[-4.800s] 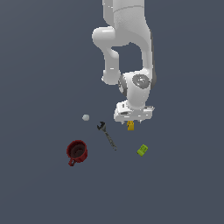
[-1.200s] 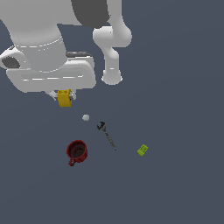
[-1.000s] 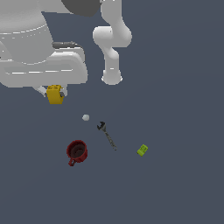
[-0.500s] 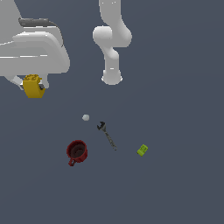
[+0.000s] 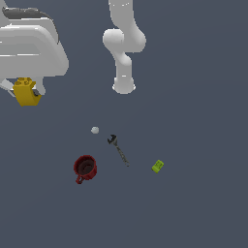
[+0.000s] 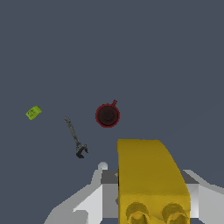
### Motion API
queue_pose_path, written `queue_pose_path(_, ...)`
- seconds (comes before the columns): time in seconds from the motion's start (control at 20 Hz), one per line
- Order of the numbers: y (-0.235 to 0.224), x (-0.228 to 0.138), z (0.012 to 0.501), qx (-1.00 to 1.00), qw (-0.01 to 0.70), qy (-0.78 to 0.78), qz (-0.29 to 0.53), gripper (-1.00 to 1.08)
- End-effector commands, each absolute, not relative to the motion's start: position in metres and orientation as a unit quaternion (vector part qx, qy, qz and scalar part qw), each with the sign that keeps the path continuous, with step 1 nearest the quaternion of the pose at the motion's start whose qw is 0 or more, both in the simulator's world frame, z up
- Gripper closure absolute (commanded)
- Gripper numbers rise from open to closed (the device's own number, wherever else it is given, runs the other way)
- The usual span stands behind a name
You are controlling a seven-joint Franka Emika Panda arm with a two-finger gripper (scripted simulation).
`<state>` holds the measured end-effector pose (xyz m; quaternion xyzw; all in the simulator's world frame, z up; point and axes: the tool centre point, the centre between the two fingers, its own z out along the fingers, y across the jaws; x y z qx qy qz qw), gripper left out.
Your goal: Pick up a designated object from a clutter of objects.
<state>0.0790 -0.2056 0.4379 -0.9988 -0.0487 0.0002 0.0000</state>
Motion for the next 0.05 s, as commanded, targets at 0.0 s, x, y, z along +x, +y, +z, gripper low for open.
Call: queue_pose_path(0.0, -0.2062, 0.0795, 0.4392, -0.999, 0.000, -0.049, 0.000, 1.08)
